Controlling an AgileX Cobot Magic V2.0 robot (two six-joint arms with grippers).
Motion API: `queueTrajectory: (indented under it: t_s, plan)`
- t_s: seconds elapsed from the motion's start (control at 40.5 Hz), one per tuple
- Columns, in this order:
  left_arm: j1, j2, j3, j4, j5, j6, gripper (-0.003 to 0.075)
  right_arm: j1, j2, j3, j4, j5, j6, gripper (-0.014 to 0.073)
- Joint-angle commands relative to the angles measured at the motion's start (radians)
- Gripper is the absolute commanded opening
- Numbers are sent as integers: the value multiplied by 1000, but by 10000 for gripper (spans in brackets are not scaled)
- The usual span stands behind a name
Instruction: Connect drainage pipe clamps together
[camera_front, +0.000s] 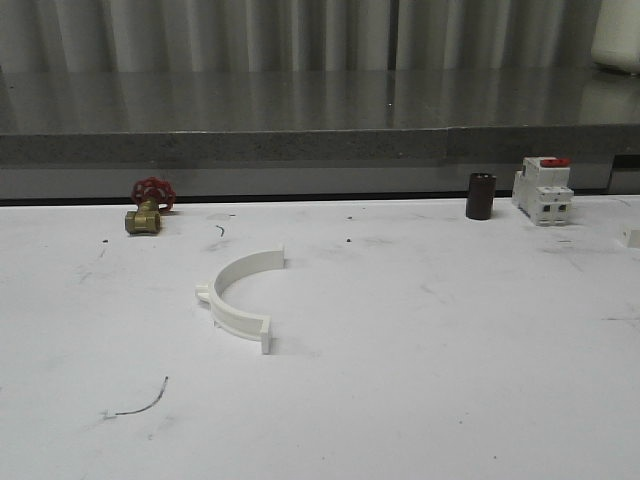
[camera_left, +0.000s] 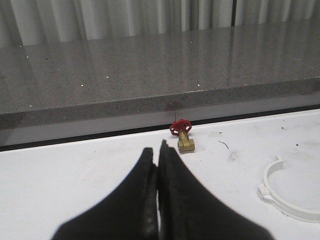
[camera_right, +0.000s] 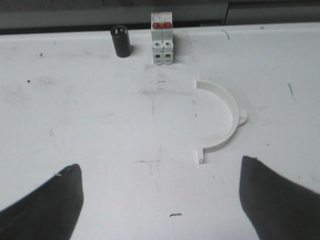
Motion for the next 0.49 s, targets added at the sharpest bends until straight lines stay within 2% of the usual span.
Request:
queueTrajectory:
  t_s: [0.0,0.148,0.296,0.469]
  plan:
    - [-2,8,-27,10,-77,-7,-20,-5,105,-79,-15,-46,-1,652]
    - [-2,8,-27,10,-77,-7,-20,-5,248,-155,-49,-34,-1,652]
    - [-2,8,-27,10,-77,-7,-20,-10,384,-258,-79,43,-1,652]
    - [-2,8,-27,10,-77,-7,-20,-81,535,-401,-85,161,23,651]
